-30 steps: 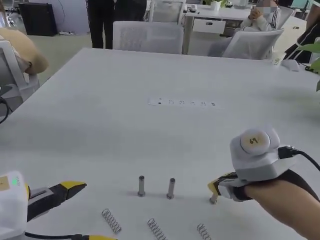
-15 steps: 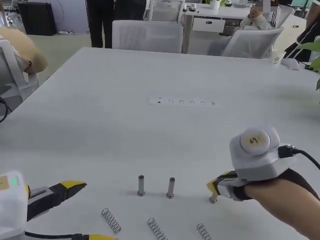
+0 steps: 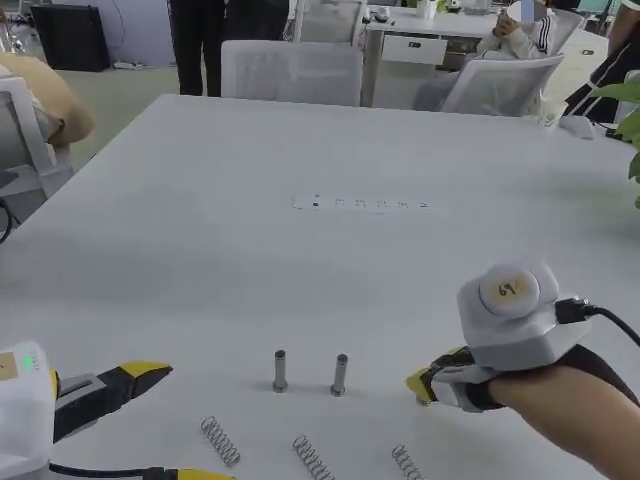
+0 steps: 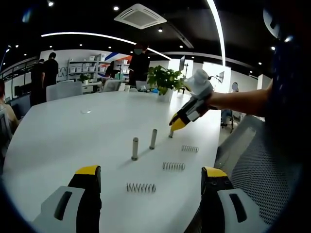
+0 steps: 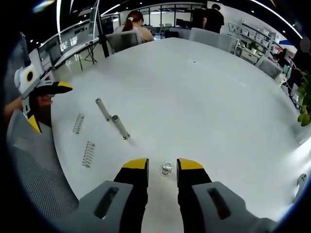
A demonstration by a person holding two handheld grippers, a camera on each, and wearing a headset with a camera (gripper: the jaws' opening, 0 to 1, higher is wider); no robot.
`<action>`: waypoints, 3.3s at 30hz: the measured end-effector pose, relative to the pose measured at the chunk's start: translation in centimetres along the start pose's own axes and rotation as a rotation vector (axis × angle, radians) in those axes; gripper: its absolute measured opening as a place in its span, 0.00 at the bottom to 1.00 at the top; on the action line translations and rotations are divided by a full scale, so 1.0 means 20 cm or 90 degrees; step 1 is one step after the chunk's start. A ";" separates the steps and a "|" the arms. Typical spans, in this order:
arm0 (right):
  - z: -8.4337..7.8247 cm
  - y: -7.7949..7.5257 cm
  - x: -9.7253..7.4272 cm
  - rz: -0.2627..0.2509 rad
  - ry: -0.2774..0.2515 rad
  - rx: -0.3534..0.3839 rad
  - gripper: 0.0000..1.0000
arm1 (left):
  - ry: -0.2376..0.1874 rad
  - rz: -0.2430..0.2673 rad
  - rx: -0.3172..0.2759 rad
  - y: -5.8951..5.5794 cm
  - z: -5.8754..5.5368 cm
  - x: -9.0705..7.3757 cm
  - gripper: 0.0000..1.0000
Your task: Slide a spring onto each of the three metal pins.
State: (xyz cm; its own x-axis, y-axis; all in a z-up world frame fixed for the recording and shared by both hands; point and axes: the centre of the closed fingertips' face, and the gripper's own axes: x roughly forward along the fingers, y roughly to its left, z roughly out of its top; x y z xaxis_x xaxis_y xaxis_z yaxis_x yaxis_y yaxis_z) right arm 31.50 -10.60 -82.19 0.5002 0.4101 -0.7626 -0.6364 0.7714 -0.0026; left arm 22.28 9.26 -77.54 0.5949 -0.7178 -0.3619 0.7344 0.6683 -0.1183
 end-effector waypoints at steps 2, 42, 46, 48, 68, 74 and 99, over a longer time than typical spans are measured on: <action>-0.01 0.00 0.00 0.002 0.003 0.003 0.22 | 0.000 0.000 0.000 0.00 0.00 0.00 0.82; -0.21 0.34 -0.04 0.092 0.107 -0.006 0.19 | -0.013 -0.010 0.001 -0.01 0.01 0.01 0.82; -0.24 0.33 -0.02 0.078 0.134 -0.031 0.19 | -0.015 -0.008 0.000 -0.01 0.01 0.00 0.82; -0.24 0.34 -0.01 0.073 0.142 -0.035 0.17 | -0.016 -0.007 -0.001 -0.01 0.01 0.00 0.82; -0.28 0.34 0.02 0.044 0.175 -0.068 0.12 | -0.013 -0.013 0.002 -0.01 0.01 0.01 0.82; -0.29 0.35 0.02 0.036 0.174 -0.089 0.09 | -0.014 -0.013 0.004 -0.01 0.01 0.01 0.82; 0.06 0.35 -0.28 0.087 -0.035 0.047 0.08 | -0.023 -0.103 0.028 -0.21 0.17 -0.02 0.65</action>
State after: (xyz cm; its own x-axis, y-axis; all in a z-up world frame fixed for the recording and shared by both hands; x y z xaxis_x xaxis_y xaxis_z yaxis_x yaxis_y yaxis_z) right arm 24.92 -6.86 -77.12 0.4452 0.5378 -0.7159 -0.6568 0.7396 0.1472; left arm 20.06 5.99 -73.79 0.4784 -0.8221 -0.3086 0.8346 0.5349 -0.1312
